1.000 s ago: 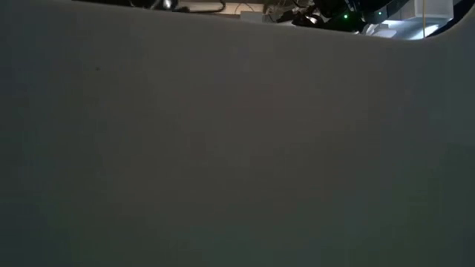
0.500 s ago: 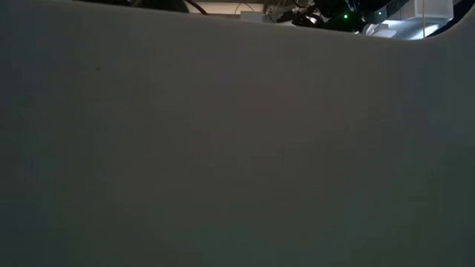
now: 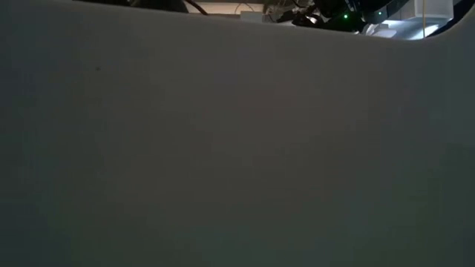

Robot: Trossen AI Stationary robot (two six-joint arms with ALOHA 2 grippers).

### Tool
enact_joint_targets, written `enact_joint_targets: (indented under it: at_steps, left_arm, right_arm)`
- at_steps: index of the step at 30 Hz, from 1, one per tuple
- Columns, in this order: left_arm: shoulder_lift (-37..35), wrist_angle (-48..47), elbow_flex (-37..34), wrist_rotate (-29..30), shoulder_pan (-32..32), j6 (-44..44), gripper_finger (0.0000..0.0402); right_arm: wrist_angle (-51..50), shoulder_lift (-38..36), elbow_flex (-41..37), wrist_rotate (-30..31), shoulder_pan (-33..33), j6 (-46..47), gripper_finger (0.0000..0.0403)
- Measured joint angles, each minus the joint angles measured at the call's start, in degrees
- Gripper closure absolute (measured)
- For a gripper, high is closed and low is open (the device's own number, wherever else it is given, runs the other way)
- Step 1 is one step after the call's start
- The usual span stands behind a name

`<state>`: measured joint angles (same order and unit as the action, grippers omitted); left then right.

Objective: Sort spices by type
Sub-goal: Put the light brown seasoning bottle into the bottom transparent bin, then put the black seasoning bottle into the bottom white bin

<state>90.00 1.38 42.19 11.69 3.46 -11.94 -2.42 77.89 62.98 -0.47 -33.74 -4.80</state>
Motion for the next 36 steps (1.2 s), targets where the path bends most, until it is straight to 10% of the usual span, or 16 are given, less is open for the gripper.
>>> enact_joint_targets:
  at_steps: [19,36]
  left_arm:
    - [-12.83,-25.04,11.35,0.14,0.28,-2.06,0.0135]
    - [-19.41,-78.07,22.98,3.14,0.11,-19.97,0.0135]
  right_arm:
    - [-0.02,0.00,0.00,0.00,0.00,0.00,0.0084]
    - [0.55,0.00,0.00,-0.11,-0.01,0.02,0.0084]
